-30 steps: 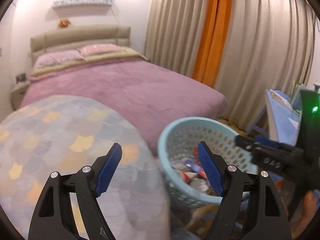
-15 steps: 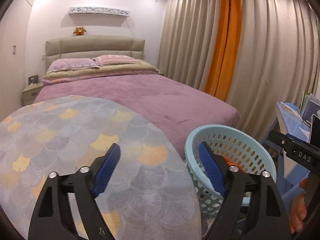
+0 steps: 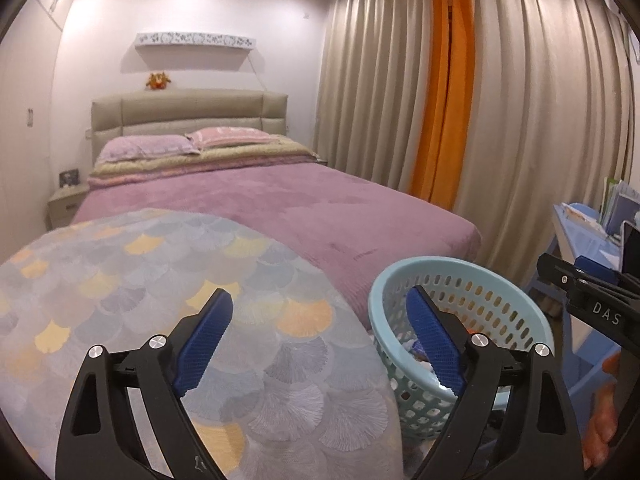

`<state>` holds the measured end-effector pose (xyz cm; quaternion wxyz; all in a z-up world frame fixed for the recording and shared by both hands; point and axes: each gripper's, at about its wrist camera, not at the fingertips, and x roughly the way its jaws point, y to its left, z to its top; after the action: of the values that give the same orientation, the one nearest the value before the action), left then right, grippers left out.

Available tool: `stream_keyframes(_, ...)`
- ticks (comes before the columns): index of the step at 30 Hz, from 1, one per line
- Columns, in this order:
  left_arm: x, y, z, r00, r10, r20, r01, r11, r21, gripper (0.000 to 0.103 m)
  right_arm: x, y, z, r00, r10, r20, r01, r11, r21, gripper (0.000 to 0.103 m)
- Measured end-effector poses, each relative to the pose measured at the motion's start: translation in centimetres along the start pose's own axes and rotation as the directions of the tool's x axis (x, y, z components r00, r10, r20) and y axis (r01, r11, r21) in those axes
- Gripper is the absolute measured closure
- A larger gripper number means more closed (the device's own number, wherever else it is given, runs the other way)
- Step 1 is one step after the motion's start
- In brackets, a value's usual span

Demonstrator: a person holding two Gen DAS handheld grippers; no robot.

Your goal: Collect trash

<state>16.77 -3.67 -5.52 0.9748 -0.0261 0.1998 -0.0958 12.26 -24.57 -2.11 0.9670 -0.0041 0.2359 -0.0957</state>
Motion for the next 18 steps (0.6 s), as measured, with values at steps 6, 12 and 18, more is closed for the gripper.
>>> stream_keyframes(6,-0.35,-0.30,0.12,1.000,0.011,0.016,-0.012,1.000,0.022,0.012,0.06,-0.10,0.14,1.000,-0.001,-0.007,0.001,1.000,0.007,0.035)
stream_keyframes(12,-0.43,-0.12,0.15,1.000,0.012,0.013,-0.012,1.000,0.018,0.012,-0.09,-0.03,0.12,1.000,-0.001,0.002,0.001,1.000,0.004,0.035)
stream_keyframes(18,-0.39,-0.08,0.16,1.000,0.011,0.013,-0.012,1.000,0.016,0.011,-0.09,-0.14,0.18,1.000,0.001,0.002,-0.001,1.000,0.010,0.035)
